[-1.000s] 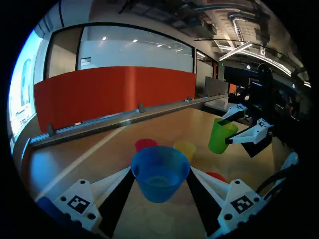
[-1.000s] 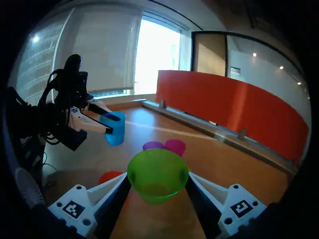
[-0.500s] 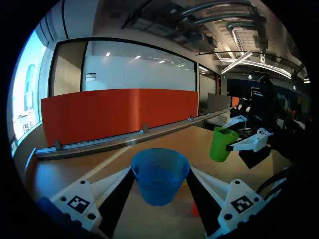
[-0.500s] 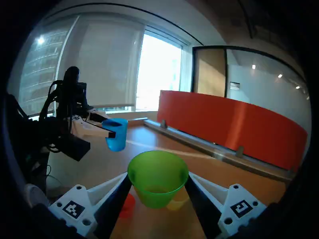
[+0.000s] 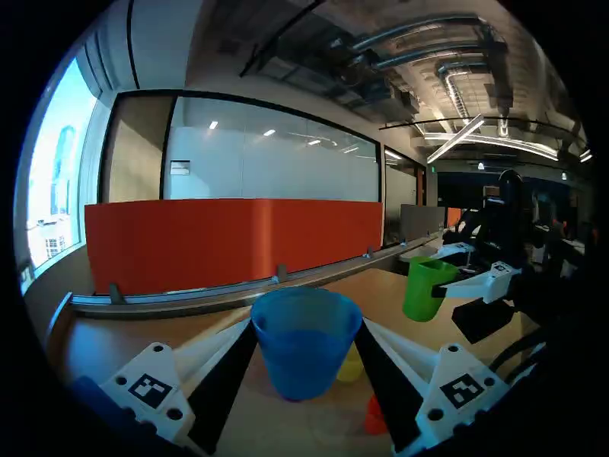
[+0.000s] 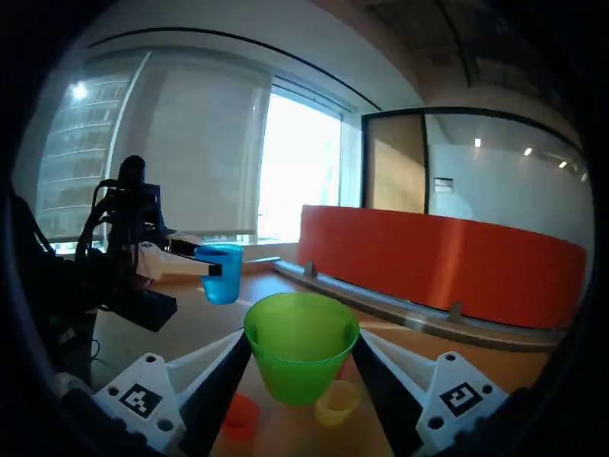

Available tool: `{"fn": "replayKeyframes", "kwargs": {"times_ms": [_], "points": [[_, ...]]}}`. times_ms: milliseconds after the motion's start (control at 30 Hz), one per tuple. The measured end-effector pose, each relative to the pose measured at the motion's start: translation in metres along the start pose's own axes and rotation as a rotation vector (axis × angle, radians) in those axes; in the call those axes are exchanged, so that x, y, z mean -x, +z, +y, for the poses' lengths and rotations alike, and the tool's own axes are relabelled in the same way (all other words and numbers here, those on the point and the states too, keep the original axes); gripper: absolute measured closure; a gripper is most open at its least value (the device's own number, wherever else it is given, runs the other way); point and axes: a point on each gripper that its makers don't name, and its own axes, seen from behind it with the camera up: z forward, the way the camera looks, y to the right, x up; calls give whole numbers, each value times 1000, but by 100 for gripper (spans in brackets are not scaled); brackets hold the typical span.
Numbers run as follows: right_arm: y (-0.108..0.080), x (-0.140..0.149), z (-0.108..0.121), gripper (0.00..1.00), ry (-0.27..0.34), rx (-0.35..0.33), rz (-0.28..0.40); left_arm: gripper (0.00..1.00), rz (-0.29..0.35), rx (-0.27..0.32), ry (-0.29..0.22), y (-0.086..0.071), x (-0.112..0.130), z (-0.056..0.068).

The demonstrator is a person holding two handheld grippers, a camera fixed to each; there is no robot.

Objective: Pour water

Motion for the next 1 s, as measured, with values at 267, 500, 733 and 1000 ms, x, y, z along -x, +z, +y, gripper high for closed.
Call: {"fn": "replayKeyframes", "kwargs": {"times_ms": [267,500,733,1000], "points": [[2,-13,0,9,0,1,47,14,41,-7,-2,1,-15,3],[2,-16,0,9,2,2,62,14,61,-4,-21,-1,-20,4],[3,-16,1,9,-3,5,62,14,57,-10,-20,1,-18,3],[8,-15,-3,9,-10,-10,62,14,66,-23,0,1,-18,-1]]}}
